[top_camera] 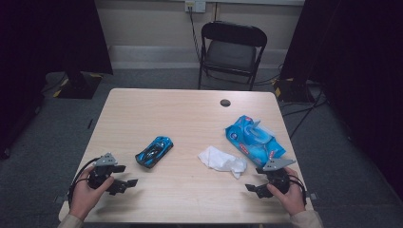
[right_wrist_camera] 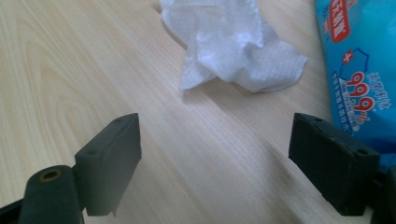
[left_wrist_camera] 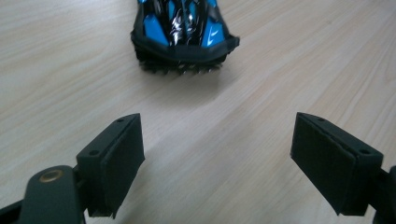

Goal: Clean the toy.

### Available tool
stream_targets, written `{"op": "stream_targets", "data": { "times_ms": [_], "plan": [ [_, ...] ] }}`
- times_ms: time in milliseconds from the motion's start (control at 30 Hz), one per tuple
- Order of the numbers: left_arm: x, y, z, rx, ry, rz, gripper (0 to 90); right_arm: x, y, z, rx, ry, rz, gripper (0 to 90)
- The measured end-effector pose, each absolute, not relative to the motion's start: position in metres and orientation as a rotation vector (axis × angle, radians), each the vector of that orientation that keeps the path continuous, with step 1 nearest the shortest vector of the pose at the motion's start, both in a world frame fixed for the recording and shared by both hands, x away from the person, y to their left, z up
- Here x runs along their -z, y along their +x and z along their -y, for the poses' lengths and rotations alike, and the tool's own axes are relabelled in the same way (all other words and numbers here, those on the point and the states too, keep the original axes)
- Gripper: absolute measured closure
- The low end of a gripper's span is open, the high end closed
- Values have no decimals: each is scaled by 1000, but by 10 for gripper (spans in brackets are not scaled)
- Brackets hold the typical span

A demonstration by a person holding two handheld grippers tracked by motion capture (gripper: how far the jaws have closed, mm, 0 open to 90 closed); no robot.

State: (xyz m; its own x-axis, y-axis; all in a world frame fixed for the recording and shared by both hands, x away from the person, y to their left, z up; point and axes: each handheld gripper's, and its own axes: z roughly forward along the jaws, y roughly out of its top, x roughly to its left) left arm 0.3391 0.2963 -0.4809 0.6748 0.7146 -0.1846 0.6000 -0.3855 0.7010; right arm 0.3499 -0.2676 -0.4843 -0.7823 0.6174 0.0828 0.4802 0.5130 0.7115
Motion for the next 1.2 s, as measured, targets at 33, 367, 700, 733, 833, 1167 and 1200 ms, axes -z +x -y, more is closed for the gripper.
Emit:
{"op": "stream_targets", "data": {
  "times_ms": [33, 367, 700, 733, 833, 1167, 1200],
  "plan": [
    [483, 338, -297, -186, 2109, -1014, 169, 484, 350, 267, -1119, 941, -2572, 163],
    [490, 336, -301, -201, 2142, -1007, 171, 489, 348, 268, -1103, 936, -2581, 163],
    [493, 333, -303, -233, 2182, -986, 170, 496, 346, 267, -1049, 913, -2597, 163],
    [493, 332, -303, -234, 2186, -985, 170, 496, 346, 267, -1046, 911, -2601, 159],
    [495, 332, -302, -249, 2197, -974, 171, 497, 345, 267, -1049, 893, -2599, 159],
    [499, 329, -301, -328, 2242, -880, 152, 502, 343, 268, -1072, 857, -2561, 139],
    [500, 329, -301, -329, 2238, -879, 149, 502, 343, 268, -1081, 855, -2556, 139]
  ]
}}
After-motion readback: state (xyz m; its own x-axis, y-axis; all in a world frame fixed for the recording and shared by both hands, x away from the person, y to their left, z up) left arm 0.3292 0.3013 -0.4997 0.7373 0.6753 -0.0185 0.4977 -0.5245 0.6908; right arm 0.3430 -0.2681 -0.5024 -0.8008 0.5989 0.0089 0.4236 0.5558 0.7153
